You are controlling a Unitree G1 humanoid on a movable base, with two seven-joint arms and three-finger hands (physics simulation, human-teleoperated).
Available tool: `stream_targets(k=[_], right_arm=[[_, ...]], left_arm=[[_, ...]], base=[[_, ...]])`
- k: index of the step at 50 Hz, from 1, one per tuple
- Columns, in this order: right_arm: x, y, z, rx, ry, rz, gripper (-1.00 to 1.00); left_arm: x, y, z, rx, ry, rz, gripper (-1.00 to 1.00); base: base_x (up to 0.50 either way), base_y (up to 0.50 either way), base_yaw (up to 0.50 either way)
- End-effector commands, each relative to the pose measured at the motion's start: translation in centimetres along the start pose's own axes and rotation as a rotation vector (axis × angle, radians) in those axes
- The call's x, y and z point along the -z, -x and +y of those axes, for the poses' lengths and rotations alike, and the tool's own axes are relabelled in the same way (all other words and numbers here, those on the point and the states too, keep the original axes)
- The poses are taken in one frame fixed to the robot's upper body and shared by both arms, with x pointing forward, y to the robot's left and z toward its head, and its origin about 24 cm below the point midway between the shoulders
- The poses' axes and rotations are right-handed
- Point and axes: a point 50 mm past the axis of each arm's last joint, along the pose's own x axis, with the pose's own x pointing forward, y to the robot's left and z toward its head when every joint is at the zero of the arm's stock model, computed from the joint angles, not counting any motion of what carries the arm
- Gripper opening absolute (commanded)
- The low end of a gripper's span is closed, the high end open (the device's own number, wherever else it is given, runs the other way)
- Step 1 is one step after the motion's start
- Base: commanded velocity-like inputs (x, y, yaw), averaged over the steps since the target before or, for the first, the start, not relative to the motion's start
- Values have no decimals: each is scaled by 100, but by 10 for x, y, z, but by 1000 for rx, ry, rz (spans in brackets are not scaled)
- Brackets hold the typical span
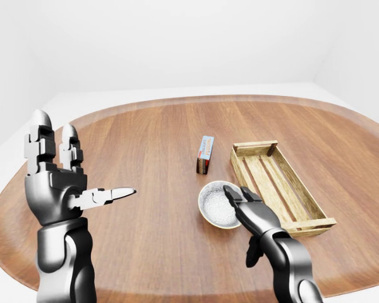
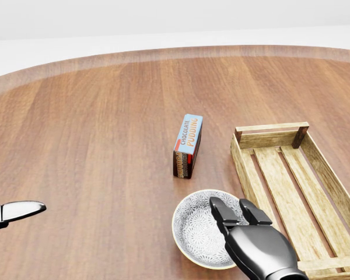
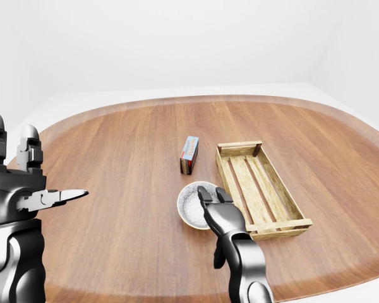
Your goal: Pick up the bowl on the left and put it in the tray.
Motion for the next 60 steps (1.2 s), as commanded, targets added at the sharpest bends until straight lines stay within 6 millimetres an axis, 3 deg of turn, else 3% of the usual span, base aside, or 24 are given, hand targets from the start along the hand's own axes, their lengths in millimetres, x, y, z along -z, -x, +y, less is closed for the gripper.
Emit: stream_targets(k=[1,17,60], right_arm=[[2,-3,0,-3,24,22,100],[0,-15,-7,13,72,50,100],[6,-38,2,-71,96,75,100]], left_arm=[[-1,0,0,1,0,-4,100],[1,-1,0,-2,2,3,100],[-1,-2,2,-8,7,-7,100]], base=[[0,0,0],[0,0,0],[0,0,0]])
